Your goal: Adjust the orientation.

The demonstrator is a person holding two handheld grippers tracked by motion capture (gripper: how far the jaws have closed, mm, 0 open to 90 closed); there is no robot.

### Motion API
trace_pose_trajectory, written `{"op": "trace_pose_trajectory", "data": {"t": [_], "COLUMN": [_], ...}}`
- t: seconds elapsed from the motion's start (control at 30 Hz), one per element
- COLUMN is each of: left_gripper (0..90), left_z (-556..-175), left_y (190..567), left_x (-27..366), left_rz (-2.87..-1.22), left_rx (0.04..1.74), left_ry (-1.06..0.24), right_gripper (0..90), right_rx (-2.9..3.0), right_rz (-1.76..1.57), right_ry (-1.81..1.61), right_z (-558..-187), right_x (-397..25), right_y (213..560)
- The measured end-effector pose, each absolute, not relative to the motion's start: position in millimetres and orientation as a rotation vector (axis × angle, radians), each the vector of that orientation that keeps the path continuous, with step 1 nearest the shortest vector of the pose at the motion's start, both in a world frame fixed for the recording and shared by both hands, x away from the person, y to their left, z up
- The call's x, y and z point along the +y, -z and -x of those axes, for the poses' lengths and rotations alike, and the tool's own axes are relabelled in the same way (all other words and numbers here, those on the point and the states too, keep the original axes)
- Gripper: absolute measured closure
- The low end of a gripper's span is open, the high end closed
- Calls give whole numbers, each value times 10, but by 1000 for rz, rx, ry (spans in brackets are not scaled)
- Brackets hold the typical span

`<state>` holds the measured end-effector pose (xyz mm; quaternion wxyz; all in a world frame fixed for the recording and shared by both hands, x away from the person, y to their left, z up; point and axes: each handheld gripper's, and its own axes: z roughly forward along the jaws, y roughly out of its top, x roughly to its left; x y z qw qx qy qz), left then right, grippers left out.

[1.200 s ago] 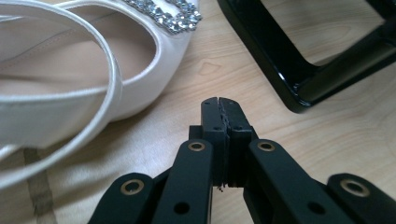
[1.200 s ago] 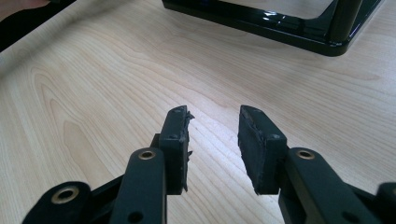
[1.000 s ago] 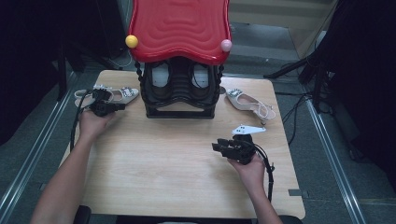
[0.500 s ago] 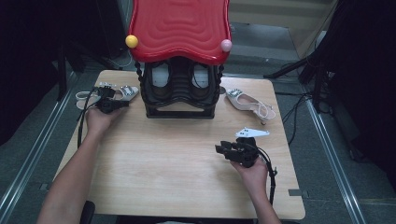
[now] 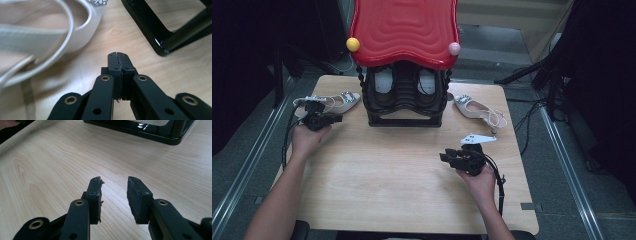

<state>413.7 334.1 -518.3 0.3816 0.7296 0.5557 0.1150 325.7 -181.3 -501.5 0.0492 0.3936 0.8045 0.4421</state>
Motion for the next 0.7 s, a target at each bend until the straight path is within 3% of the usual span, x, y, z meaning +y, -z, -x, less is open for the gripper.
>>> {"op": "trace_pose_trajectory", "data": {"t": [0.7], "left_gripper": [900], "left_z": [-3816], "left_y": [5223], "left_x": [3992], "left_rz": [-1779], "left_rx": [1557], "left_ry": [-396], "right_gripper": [663], "right_rx": [2466], "right_rz": [-1165], "right_ry": [-1339], "right_z": [-3314], "right_x": [-1739], "right_y": [5009]}}
